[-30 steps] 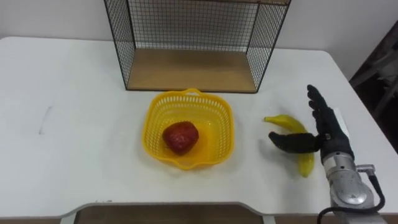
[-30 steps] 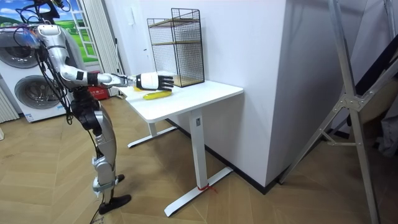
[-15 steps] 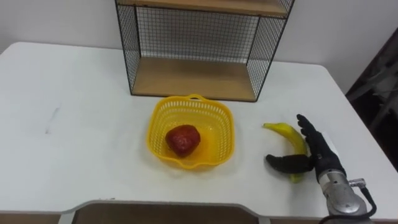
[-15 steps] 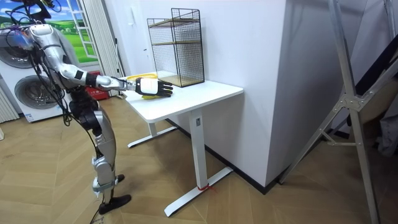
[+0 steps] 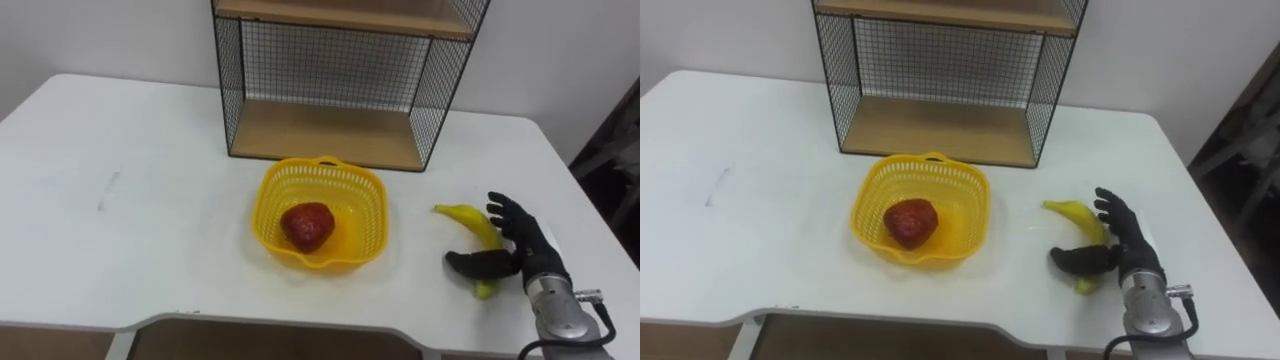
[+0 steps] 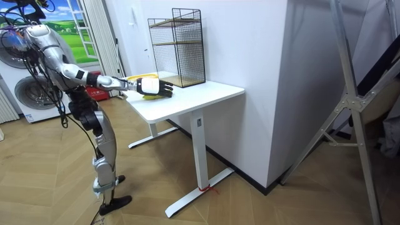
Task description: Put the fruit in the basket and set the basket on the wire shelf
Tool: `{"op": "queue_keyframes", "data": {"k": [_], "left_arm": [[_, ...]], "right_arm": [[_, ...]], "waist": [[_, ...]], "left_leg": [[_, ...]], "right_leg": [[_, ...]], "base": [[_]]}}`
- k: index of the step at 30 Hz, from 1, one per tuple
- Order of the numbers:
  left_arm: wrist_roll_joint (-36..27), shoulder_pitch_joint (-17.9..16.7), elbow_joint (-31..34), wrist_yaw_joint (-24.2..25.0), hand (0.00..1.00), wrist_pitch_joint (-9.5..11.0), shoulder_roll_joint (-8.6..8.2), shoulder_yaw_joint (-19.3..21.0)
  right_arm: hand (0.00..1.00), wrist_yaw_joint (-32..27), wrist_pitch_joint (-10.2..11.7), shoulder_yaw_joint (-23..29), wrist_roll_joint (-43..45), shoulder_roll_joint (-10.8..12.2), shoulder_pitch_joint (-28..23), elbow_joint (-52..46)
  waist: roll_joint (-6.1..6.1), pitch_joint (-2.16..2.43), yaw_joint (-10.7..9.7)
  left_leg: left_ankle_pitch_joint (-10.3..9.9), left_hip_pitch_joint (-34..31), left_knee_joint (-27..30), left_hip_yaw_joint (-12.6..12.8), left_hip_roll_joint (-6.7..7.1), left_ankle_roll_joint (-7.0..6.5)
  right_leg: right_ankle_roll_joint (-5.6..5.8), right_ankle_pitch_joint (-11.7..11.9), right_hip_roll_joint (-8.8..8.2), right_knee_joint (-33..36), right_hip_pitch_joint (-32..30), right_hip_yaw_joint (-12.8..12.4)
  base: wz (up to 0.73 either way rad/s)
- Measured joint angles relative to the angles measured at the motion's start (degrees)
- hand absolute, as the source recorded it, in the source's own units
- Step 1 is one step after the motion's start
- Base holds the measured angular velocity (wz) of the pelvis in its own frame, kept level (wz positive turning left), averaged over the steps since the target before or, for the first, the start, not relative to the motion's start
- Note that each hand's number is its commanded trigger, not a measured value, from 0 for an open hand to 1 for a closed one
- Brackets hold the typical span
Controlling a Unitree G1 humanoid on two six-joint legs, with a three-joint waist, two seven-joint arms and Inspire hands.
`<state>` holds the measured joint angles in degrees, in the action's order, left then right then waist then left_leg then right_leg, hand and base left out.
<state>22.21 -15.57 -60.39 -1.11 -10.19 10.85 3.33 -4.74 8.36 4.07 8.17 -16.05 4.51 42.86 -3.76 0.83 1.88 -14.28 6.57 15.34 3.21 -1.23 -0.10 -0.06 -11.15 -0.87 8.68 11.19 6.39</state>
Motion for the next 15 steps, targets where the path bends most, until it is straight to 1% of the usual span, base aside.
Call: {"op": "queue_keyframes", "data": {"k": [3, 5, 7, 10, 15], "left_arm": [[0.0, 0.0, 0.0, 0.0, 0.0, -0.4, -0.14, -0.1], [0.1, 0.0, 0.0, 0.0, 0.0, -1.0, -0.17, -0.1], [1.1, -0.1, 0.0, 0.0, 0.0, -1.5, -0.16, 0.0], [1.9, -0.1, 0.0, -0.3, 0.0, -1.8, -0.22, 0.0], [2.2, 0.0, 0.0, -0.6, 0.0, -2.0, -0.32, 0.0]], "right_arm": [[1.0, -0.6, 0.0, 0.1, 1.8, -0.1, 0.0, 0.0], [1.0, -2.0, -0.1, 1.1, 4.0, -0.3, 0.0, 0.1], [1.0, -2.1, -0.2, 1.3, 4.2, -0.4, 0.0, 0.1], [1.0, -2.6, -0.2, 1.3, 5.9, -0.4, 0.0, 0.1], [1.0, -3.9, -0.6, 1.5, 5.9, -1.0, 0.0, 0.1]], "waist": [[0.11, 0.07, 0.0], [0.48, 0.29, 0.1], [0.69, 0.41, 0.1], [0.67, 0.41, 0.1], [0.59, 0.37, 0.3]], "left_leg": [[0.0, -0.1, 0.0, -0.1, 0.01, 0.0], [0.0, -0.1, 0.0, -0.1, 0.06, 0.0], [0.0, 0.0, -0.2, -0.1, 0.08, 0.01], [0.0, 0.1, -0.3, -0.1, 0.09, 0.01], [0.0, 0.2, -0.6, -0.1, 0.15, 0.01]], "right_leg": [[0.0, 0.0, -0.01, 0.0, 0.1, 0.1], [0.04, 0.0, -0.04, 0.0, 0.1, 0.1], [0.05, 0.0, -0.04, 0.0, 0.1, 0.1], [0.05, -0.1, -0.04, -0.1, 0.2, 0.1], [0.1, -0.1, -0.06, -0.1, 0.2, 0.1]], "base": [[0.0], [0.0], [0.0], [0.0], [0.0]]}}
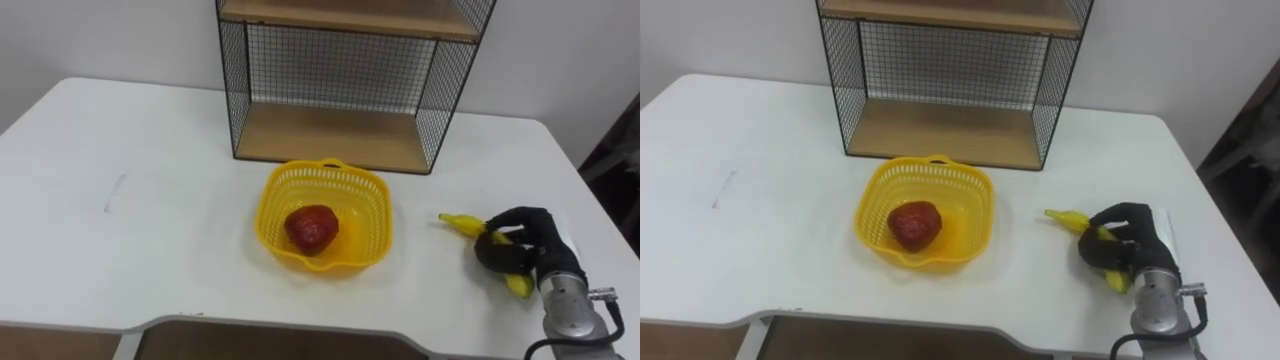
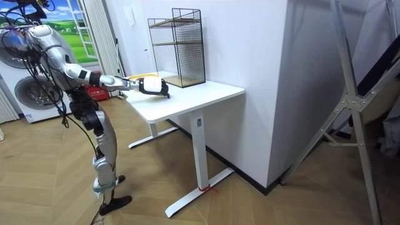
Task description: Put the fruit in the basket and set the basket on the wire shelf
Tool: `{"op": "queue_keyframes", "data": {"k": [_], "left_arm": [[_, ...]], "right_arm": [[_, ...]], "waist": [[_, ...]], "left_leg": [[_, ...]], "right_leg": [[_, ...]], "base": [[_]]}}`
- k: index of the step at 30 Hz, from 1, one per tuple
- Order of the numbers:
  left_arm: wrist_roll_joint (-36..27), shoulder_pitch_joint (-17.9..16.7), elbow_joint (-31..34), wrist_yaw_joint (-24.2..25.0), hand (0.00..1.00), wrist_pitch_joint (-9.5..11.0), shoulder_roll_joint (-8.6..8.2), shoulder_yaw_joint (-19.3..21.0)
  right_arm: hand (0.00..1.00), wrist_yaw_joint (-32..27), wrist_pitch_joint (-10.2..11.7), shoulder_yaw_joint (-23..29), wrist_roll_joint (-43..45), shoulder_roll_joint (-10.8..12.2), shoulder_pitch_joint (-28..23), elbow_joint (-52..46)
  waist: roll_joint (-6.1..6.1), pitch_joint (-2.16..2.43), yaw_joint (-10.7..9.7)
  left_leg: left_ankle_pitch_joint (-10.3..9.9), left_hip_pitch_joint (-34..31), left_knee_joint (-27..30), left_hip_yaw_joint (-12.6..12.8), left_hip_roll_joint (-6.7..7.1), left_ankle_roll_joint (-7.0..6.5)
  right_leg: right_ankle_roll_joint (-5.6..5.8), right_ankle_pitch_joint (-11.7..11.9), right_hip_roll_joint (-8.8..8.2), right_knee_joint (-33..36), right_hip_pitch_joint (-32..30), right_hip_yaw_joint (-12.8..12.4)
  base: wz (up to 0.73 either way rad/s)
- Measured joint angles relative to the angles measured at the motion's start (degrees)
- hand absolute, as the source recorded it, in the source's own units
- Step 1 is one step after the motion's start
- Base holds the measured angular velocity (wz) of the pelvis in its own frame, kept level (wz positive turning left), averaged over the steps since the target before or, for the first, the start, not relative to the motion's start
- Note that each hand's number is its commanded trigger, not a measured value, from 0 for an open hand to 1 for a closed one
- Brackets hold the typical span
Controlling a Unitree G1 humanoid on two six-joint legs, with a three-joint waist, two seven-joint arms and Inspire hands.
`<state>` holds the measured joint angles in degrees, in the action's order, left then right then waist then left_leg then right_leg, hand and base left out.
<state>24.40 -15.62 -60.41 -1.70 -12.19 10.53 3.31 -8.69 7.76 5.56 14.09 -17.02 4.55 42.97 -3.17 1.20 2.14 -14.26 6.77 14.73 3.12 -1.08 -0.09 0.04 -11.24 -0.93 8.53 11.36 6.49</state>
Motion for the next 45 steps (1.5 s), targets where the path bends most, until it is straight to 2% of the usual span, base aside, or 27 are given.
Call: {"op": "queue_keyframes", "data": {"k": [4, 8, 12, 15, 18, 19, 20, 22, 25, 30, 32, 35, 39, 45], "left_arm": [[0.0, 0.4, 0.0, -0.1, 0.0, 0.0, -0.09, 0.0], [0.0, 0.6, 0.0, -0.5, 0.0, 0.1, -0.34, 0.0], [0.0, 0.6, 0.3, -0.5, 0.0, 0.2, -0.4, 0.0], [0.0, 1.3, 0.3, -0.7, 0.0, 1.4, -0.38, -0.1], [-0.1, 2.0, 0.3, -1.3, 0.0, 1.7, -0.41, -1.3], [-0.1, 2.1, 0.6, -1.2, 0.0, 1.8, -0.56, -1.4], [-0.1, 2.2, 0.9, -1.1, 0.0, 1.9, -0.62, -1.4], [-0.1, 2.4, 0.8, -0.6, 0.0, 2.3, -0.6, -1.4], [-0.1, 2.3, 0.7, -0.2, 0.0, 2.9, -0.79, -1.4], [-0.1, 2.4, 0.7, -0.3, 0.0, 4.4, -1.7, -1.3], [-0.1, 2.0, 0.7, -0.4, 0.0, 5.2, -2.15, -1.3], [-0.1, 0.8, 0.7, -0.5, 0.0, 5.2, -2.58, -1.3], [-0.1, -0.3, 0.7, -0.5, 0.0, 5.2, -3.56, -1.3], [-0.1, -0.8, 0.6, 0.0, 0.0, 5.3, -3.71, -1.3]], "right_arm": [[1.0, -0.9, -0.3, 0.0, 0.0, -0.2, 0.0, 0.0], [1.0, -1.1, -1.6, 0.1, 0.0, -0.6, 0.0, 0.0], [1.0, -1.1, -1.6, 0.1, -0.9, -0.1, -0.1, -0.6], [1.0, -1.1, -1.7, 0.1, -3.2, 0.3, -0.1, -0.6], [1.0, -1.1, -3.0, 0.3, -8.3, 1.1, 0.6, -1.7], [1.0, -1.1, -4.3, 0.3, -10.8, 1.4, 0.2, -3.6], [1.0, -1.1, -5.3, 0.3, -13.7, 2.0, -0.3, -5.9], [1.0, -1.1, -6.6, 0.3, -16.5, 2.7, -1.8, -10.1], [1.0, -0.7, -7.1, -1.1, -23.0, 3.7, -5.0, -17.5], [1.0, 2.8, -8.0, -6.1, -35.6, 4.5, -6.9, -27.2], [1.0, 4.4, -8.0, -6.2, -40.3, 4.7, -6.8, -30.6], [1.0, 5.3, -7.9, -6.2, -45.7, 4.8, -6.8, -32.7], [1.0, 6.6, -7.9, -6.2, -56.2, 5.8, -6.8, -33.4], [1.0, 9.0, -7.6, -6.2, -61.5, 6.2, -6.7, -35.4]], "waist": [[-0.11, -0.07, 0.0], [-0.15, -0.1, 0.2], [-0.4, -0.24, -0.1], [-0.66, -0.4, -0.2], [-0.78, -0.52, -0.2], [-0.68, -0.5, -0.1], [-0.57, -0.78, -0.1], [-0.38, -0.88, -0.3], [0.21, -1.13, -0.2], [1.42, -1.73, -0.2], [2.09, -1.57, -0.1], [2.49, -1.24, -0.2], [2.14, -1.05, -0.2], [1.97, -0.9, 0.0]], "left_leg": [[0.0, 0.2, -0.1, 0.0, 0.0, 0.0], [0.0, 0.0, -0.2, 0.1, -0.02, 0.02], [0.0, 0.0, -0.2, 0.1, -0.07, 0.06], [0.0, -0.1, -0.3, 0.3, -0.08, 0.06], [-0.1, -0.1, -1.0, 1.3, -0.29, 0.13], [-0.1, -0.2, -1.1, 1.7, -0.35, 0.17], [-0.1, -0.5, -1.1, 1.9, -0.38, 0.17], [-0.1, -0.8, -1.1, 2.4, -0.38, 0.14], [-0.1, -1.0, -1.2, 3.2, -0.45, 0.13], [-0.1, -1.2, -1.4, 3.4, -0.38, 0.11], [-0.1, -1.2, -1.6, 3.4, -0.38, 0.1], [-0.1, -1.1, -1.5, 3.1, -0.39, 0.09], [0.0, -1.1, -1.4, 3.0, -0.37, 0.04], [0.0, -1.2, -1.2, 3.0, -0.3, -0.03]], "right_leg": [[0.0, 0.0, 0.01, -0.1, 0.0, 0.0], [-0.01, 0.0, 0.09, -0.6, -0.2, 0.0], [-0.04, 0.0, 0.17, -0.7, -0.3, -0.2], [-0.05, 0.0, 0.14, -0.5, -0.3, -0.2], [-0.06, 0.0, 0.32, -0.4, -0.6, -1.4], [-0.06, 0.0, 0.39, -0.2, -1.1, -1.7], [-0.06, 0.0, 0.37, 0.1, -1.7, -1.8], [-0.07, 0.1, 0.35, 0.2, -2.6, -2.2], [-0.04, 0.1, 0.39, 0.7, -3.7, -3.4], [-0.02, 0.1, 0.32, 1.3, -4.2, -3.2], [-0.02, 0.1, 0.34, 1.3, -4.1, -3.2], [-0.01, 0.1, 0.35, 1.2, -4.0, -3.1], [-0.01, 0.1, 0.3, 1.2, -4.1, -3.1], [0.01, 0.1, 0.23, 1.3, -4.2, -3.1]], "base": [[0.0], [0.0], [-0.01], [-0.01], [-0.13], [-0.18], [-0.17], [-0.15], [-0.19], [-0.04], [0.0], [0.03], [0.0], [0.0]]}}
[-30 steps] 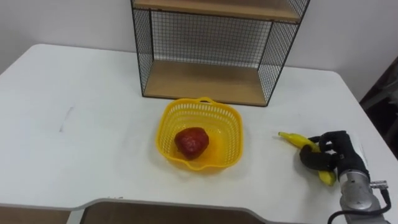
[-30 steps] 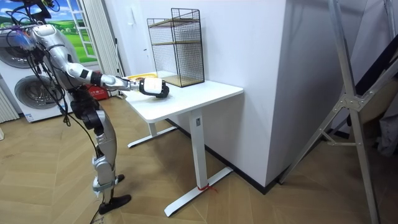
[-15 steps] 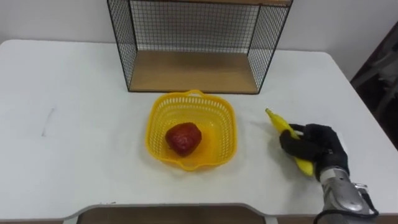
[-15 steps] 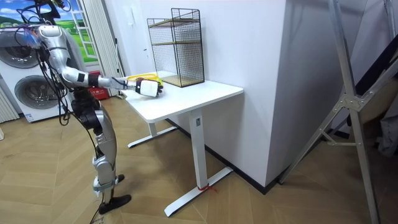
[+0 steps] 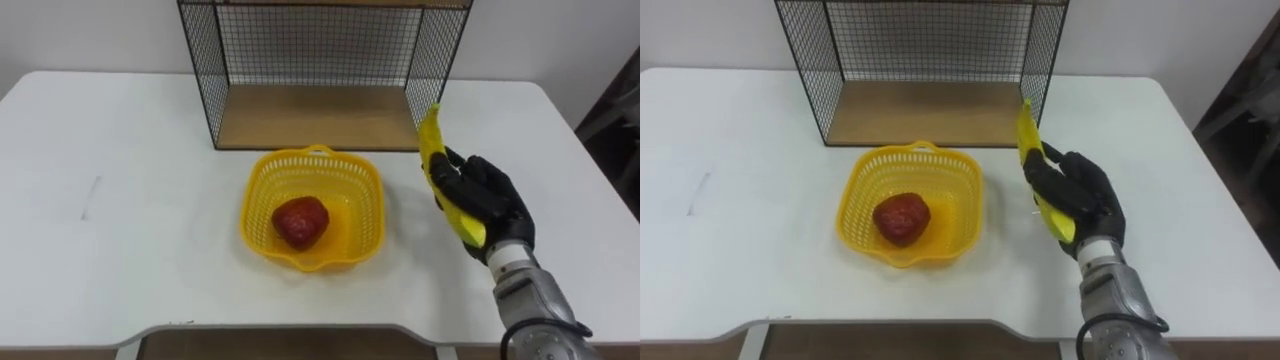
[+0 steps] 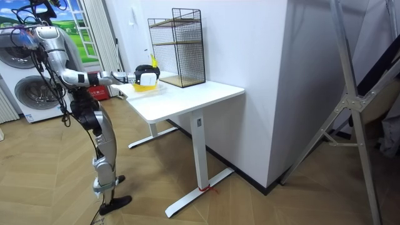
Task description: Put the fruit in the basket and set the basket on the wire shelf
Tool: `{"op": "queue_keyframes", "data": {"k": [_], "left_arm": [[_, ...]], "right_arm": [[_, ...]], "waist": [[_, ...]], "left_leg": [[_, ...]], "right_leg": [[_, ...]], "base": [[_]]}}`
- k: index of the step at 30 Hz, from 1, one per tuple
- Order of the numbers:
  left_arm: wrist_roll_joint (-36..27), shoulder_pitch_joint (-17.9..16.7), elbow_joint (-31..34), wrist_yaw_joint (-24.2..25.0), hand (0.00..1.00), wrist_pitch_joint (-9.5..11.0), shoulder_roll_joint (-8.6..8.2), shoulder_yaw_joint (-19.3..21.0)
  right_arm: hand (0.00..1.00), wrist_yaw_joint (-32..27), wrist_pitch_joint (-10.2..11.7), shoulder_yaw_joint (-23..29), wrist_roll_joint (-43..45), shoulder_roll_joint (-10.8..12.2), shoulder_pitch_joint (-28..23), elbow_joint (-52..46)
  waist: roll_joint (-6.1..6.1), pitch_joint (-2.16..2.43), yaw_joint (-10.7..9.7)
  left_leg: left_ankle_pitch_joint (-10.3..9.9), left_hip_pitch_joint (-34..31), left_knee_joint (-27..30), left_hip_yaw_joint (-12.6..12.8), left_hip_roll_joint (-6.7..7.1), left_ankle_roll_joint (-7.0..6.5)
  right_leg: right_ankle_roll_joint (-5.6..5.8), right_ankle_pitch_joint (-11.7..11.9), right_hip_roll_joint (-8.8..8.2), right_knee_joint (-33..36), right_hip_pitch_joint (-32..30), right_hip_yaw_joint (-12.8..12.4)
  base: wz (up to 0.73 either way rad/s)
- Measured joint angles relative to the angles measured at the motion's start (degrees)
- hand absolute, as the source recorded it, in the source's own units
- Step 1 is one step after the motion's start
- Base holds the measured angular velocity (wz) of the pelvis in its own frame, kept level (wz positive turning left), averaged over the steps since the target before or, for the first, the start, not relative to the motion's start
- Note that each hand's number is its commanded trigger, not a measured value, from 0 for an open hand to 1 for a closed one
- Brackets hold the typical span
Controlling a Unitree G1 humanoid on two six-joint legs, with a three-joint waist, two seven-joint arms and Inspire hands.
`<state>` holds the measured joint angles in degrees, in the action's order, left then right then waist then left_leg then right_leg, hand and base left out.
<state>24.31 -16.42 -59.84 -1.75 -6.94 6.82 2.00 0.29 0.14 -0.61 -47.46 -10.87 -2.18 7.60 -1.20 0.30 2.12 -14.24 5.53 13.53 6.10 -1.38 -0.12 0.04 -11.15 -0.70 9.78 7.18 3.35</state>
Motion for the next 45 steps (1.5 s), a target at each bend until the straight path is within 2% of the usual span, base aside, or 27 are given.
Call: {"op": "queue_keyframes", "data": {"k": [10, 14, 18, 25, 28, 35, 36, 37, 38, 40, 41, 45], "left_arm": [[0.0, 0.6, -2.0, 0.1, 0.0, 0.1, -0.76, -0.6], [0.0, 1.2, -2.0, 0.1, 0.0, 1.2, -0.71, -1.5], [0.0, 1.9, -2.0, 0.1, 0.0, 1.2, -0.6, -2.9], [0.0, 2.5, -1.9, 1.4, 0.0, 1.5, 0.72, -4.5], [-0.1, 3.1, -2.0, 2.5, 0.0, 1.4, 1.29, -4.5], [0.0, 4.4, -2.1, 4.0, 0.0, 1.1, 1.71, -4.5], [0.0, 4.4, -2.1, 4.1, 0.0, 1.1, 1.7, -4.5], [0.0, 4.4, -2.1, 4.3, 0.0, 1.1, 1.7, -4.5], [0.0, 4.4, -2.1, 4.6, 0.0, 1.1, 1.72, -4.5], [0.0, 4.3, -2.1, 4.7, 0.0, 1.0, 1.71, -4.5], [0.0, 4.4, -2.1, 4.7, 0.0, 1.0, 1.71, -4.5], [0.0, 4.7, -2.0, 4.8, 0.0, 1.0, 1.72, -4.6]], "right_arm": [[1.0, 1.2, 0.6, 0.0, 1.1, -0.1, 0.1, -5.4], [1.0, 1.9, 1.8, -1.2, 10.5, -0.2, 0.2, -9.4], [1.0, 2.0, 1.8, -3.4, 18.8, -0.3, 0.3, -9.9], [1.0, 1.6, 1.8, -3.8, 26.4, -0.6, 0.5, -9.9], [1.0, 1.9, 1.6, -5.1, 34.9, -1.6, 0.6, -9.9], [1.0, 4.0, 0.8, -7.2, 45.7, -1.7, 4.8, -9.9], [0.96, 4.1, 0.8, -7.2, 46.1, -1.7, 5.1, -9.9], [0.44, 4.4, 0.8, -7.2, 46.8, -1.7, 5.5, -9.9], [0.16, 4.6, 0.8, -7.2, 47.5, -1.7, 5.5, -9.9], [0.14, 4.9, 0.7, -7.4, 48.0, -1.7, 5.5, -9.7], [0.0, 4.9, 0.6, -7.5, 48.1, -1.7, 5.5, -9.3], [0.0, 4.9, -0.8, -7.8, 49.9, -1.7, 5.5, -7.9]], "waist": [[0.28, 0.1, -0.1], [0.35, 0.14, 0.1], [0.16, 0.06, 0.9], [-1.16, -0.38, 2.2], [-1.75, -0.44, 2.9], [-1.85, -0.49, 3.1], [-1.82, -0.49, 3.1], [-1.79, -0.5, 3.2], [-1.79, -0.5, 3.3], [-1.81, -0.5, 3.6], [-1.81, -0.51, 3.8], [-2.0, -0.48, 4.3]], "left_leg": [[0.0, -0.3, 0.0, 0.1, -0.01, -0.01], [0.0, -0.7, 0.0, 0.2, -0.03, -0.01], [0.0, -0.2, -0.1, 0.2, -0.07, -0.01], [0.0, 0.1, -0.3, 0.0, -0.07, -0.01], [0.0, -0.4, -0.2, 0.2, -0.11, 0.0], [0.0, -1.0, 0.2, 0.0, -0.12, -0.01], [0.0, -1.0, 0.2, 0.0, -0.12, -0.01], [0.0, -0.9, 0.1, -0.1, -0.12, -0.01], [0.0, -0.9, 0.1, -0.1, -0.12, -0.01], [0.0, -1.0, 0.1, -0.2, -0.11, -0.01], [0.0, -1.0, 0.1, -0.3, -0.09, -0.01], [0.0, -1.3, 0.1, -1.1, 0.03, -0.06]], "right_leg": [[0.01, 0.0, 0.05, 0.1, -0.4, 0.0], [0.01, 0.0, 0.1, 0.2, -0.7, -0.2], [0.01, 0.0, 0.11, 0.3, -0.6, -0.2], [0.01, 0.0, 0.15, 0.3, -0.3, -0.2], [0.01, 0.0, 0.21, 0.6, -0.8, -0.3], [0.02, 0.0, 0.14, 0.9, -1.3, 0.0], [0.02, 0.0, 0.14, 0.9, -1.3, 0.0], [0.02, 0.0, 0.14, 0.9, -1.2, 0.0], [0.02, 0.0, 0.14, 0.9, -1.2, 0.1], [0.02, 0.0, 0.14, 0.9, -1.2, 0.1], [0.02, 0.0, 0.13, 0.9, -1.1, 0.2], [0.03, 0.0, -0.04, 0.9, -1.0, 1.4]], "base": [[0.0], [0.0], [-0.02], [0.0], [0.0], [0.0], [0.0], [0.0], [0.0], [0.0], [0.0], [0.09]]}}
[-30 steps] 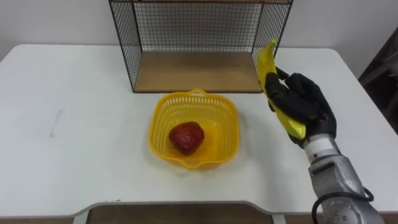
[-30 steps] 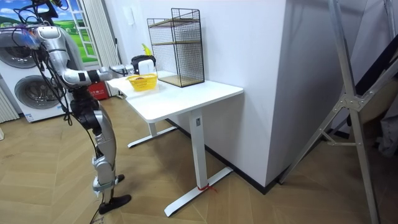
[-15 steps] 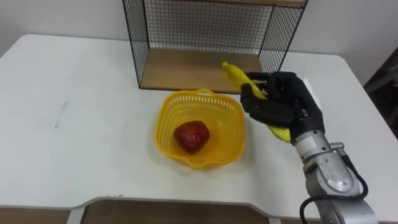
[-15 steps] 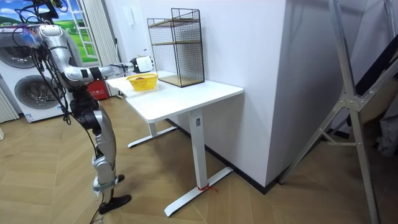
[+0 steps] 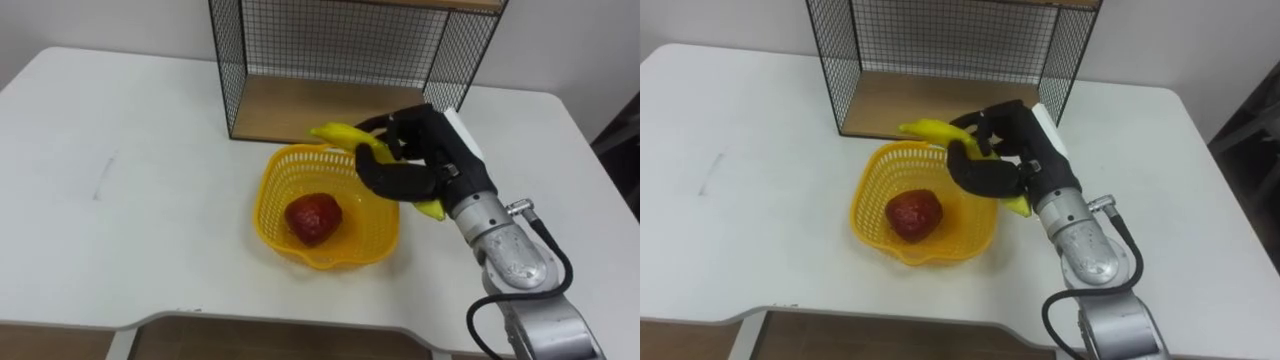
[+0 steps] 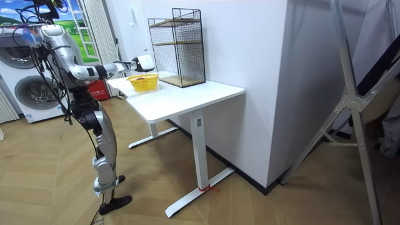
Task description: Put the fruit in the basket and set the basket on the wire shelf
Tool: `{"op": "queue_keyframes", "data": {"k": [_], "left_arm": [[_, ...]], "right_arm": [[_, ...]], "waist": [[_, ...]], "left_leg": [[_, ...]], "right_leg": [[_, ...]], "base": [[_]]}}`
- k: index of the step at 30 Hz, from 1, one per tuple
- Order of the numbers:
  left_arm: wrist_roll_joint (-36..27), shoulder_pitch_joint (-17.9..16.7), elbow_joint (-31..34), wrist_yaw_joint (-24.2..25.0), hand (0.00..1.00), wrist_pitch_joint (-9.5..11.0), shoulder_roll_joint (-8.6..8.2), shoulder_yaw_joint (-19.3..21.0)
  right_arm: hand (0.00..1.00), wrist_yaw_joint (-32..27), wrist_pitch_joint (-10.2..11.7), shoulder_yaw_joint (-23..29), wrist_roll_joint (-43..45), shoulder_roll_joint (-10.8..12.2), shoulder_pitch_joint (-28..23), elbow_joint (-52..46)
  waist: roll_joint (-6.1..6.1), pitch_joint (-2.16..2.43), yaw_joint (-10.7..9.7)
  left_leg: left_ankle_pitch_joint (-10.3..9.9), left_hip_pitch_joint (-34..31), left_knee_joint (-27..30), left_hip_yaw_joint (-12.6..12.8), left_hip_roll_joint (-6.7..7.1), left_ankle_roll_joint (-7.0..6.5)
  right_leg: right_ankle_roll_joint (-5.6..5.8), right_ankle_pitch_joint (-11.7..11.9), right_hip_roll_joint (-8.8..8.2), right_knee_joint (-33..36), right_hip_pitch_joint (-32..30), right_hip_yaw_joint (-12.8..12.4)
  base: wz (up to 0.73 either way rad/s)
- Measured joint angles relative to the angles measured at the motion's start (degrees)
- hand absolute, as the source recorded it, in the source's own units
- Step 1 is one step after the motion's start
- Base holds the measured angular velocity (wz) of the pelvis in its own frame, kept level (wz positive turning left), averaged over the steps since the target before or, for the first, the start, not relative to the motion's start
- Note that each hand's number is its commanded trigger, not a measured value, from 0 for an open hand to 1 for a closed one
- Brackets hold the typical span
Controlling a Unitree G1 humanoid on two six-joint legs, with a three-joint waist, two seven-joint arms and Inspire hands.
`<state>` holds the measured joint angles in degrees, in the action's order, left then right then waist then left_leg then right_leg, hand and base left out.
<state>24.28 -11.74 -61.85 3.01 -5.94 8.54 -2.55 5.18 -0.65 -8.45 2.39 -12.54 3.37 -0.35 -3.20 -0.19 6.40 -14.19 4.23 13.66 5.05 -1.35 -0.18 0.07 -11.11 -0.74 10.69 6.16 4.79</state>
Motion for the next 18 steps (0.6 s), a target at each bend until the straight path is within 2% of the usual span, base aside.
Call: {"op": "queue_keyframes", "data": {"k": [8, 18], "left_arm": [[0.0, 0.0, 0.0, 0.0, 0.0, 0.0, 0.02, 0.0], [0.0, 0.7, 0.0, 0.0, 0.0, 0.0, 0.3, 0.0]], "right_arm": [[0.0, -0.1, -0.2, -0.5, 1.9, 0.3, 0.0, 0.5], [0.0, -0.2, -0.3, -1.6, 4.6, 0.3, 0.1, 1.9]], "waist": [[-0.29, -0.45, 0.4], [-0.2, -0.52, 0.4]], "left_leg": [[0.0, 0.0, 0.0, -0.6, 0.02, 0.0], [0.0, 0.0, 0.0, -0.5, 0.02, 0.0]], "right_leg": [[0.01, 0.0, -0.01, -0.1, -0.1, 0.4], [0.01, 0.0, -0.01, -0.1, 0.0, 0.3]], "base": [[0.03], [0.0]]}}
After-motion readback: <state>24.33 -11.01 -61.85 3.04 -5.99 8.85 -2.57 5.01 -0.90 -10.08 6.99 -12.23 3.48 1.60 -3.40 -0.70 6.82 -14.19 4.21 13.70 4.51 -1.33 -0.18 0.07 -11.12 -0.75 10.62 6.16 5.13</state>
